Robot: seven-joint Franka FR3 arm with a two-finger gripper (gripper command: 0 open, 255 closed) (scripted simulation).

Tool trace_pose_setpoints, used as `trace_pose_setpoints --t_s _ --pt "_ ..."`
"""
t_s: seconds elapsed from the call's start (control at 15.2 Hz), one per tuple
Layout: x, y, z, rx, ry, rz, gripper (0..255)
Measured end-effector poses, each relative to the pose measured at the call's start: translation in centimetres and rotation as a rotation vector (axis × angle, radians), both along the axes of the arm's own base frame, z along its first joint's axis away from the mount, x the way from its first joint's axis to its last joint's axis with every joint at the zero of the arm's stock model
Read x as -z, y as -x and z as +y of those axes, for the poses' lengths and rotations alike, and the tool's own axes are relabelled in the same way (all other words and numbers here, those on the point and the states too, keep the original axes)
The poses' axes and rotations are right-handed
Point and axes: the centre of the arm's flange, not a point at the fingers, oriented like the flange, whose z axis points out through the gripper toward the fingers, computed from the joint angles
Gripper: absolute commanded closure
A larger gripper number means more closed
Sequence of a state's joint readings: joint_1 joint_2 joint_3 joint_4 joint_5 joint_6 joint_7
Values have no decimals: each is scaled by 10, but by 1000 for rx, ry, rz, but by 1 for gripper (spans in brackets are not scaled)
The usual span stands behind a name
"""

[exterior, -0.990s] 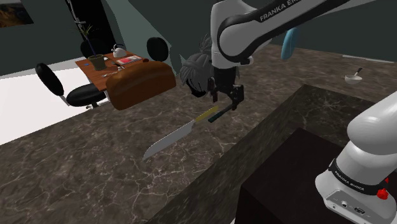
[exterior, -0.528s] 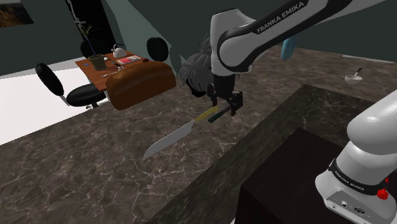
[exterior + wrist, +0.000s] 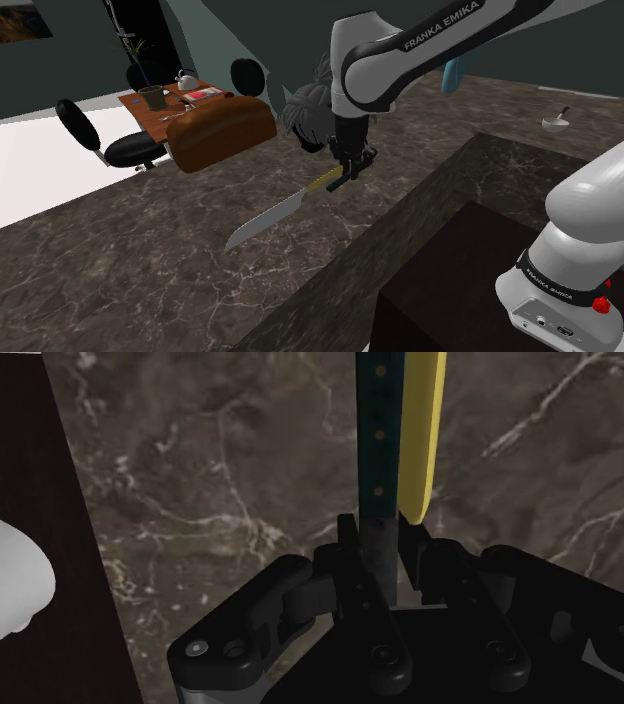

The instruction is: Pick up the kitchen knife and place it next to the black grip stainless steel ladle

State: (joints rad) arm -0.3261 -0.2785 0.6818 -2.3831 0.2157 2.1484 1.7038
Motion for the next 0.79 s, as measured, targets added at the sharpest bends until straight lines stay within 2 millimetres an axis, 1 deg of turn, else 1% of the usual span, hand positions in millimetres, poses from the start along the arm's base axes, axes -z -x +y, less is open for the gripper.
trace_pose_setpoints --t_s 0.46,0.79 --pt "-1 1 0 -1 2 9 255" --pt "-21 2 1 -1 3 15 255"
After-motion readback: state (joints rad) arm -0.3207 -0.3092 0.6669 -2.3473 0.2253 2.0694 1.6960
